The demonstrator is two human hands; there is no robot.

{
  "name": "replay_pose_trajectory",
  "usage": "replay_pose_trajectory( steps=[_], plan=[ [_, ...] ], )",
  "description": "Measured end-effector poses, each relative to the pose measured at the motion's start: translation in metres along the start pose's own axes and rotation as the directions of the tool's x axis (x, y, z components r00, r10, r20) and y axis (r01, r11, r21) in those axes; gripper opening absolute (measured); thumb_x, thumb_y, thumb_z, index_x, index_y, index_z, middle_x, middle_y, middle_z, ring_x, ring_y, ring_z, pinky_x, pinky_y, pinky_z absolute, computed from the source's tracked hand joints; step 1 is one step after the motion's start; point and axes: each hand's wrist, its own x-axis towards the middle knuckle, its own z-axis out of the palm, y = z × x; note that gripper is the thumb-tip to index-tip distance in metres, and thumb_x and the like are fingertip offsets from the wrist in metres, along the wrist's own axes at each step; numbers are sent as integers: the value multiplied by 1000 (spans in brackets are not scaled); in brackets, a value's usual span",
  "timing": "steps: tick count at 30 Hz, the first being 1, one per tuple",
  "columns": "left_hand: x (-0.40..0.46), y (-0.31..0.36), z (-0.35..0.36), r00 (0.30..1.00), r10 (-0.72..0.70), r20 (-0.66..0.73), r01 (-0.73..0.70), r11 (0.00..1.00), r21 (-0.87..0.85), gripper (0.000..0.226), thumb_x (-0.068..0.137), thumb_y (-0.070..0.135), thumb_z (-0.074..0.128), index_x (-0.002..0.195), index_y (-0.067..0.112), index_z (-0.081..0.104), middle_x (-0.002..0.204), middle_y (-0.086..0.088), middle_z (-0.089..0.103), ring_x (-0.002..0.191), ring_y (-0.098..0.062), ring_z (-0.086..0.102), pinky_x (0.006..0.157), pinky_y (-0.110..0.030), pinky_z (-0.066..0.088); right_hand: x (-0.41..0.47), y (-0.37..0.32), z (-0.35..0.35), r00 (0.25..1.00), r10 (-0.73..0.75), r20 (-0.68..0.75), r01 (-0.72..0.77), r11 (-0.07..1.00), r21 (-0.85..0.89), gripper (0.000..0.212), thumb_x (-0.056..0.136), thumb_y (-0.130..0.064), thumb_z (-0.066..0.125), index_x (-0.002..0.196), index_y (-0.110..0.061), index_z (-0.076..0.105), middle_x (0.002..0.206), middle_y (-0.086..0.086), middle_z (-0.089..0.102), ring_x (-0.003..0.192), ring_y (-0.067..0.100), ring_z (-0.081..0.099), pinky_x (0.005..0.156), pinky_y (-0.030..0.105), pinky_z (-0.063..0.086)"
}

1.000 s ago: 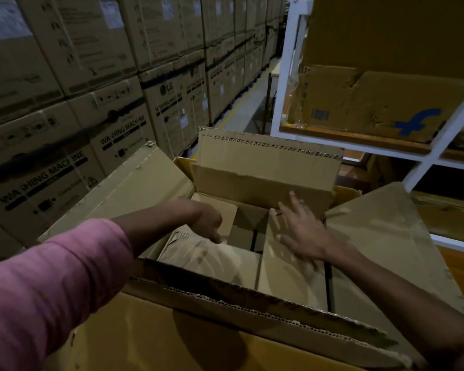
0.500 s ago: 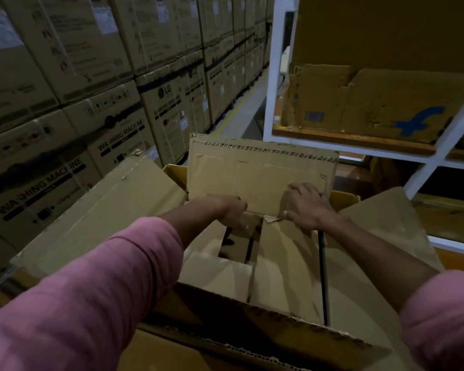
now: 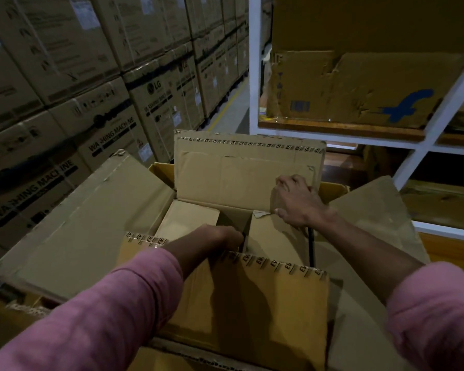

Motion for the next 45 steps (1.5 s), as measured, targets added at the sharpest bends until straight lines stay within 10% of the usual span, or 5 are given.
replay_pose_trajectory(
  steps=[9,13,19,32,45],
  plan=[
    [-21,-3,0,991,-25,133,43,991,-128,58,85,66,62,128,27,61,121,-4,66,101,-23,68,71,-36,56,-31,-45,-2,931,-365,-1,364,930,52,48,104,-38,46,149,-22,46,159,5,39,153,27,21,125,53,17],
    [-38,-6,2,993,6,117,-4,1000,-11,51,94,58,56,130,21,58,110,-7,65,86,-22,65,71,-34,54,-51,-89,-13,833,-545,99,553,829,-86,31,103,-32,42,117,-24,68,112,4,72,115,23,63,120,51,29],
    [-94,14,12,946,281,163,-312,927,211,71,102,20,63,162,21,26,168,-11,23,153,-28,22,113,-34,30,-71,-103,-56,916,-301,266,354,917,-182,33,102,-34,51,113,-10,71,105,11,69,95,31,68,72,35,52],
    [-107,2,59,952,281,124,-298,745,597,66,96,46,61,155,25,38,155,-7,45,140,-32,46,114,-56,38,-175,-11,5,954,-49,297,151,931,-333,46,98,-49,42,137,-29,56,136,5,48,119,27,46,98,43,39],
    [-156,2,57,884,294,-363,-50,832,553,65,103,34,51,158,11,25,163,-14,30,145,-41,32,114,-61,29,-142,-43,17,996,3,85,-43,879,475,34,108,-36,41,97,-15,65,89,5,66,82,23,64,76,40,51]
  ],
)
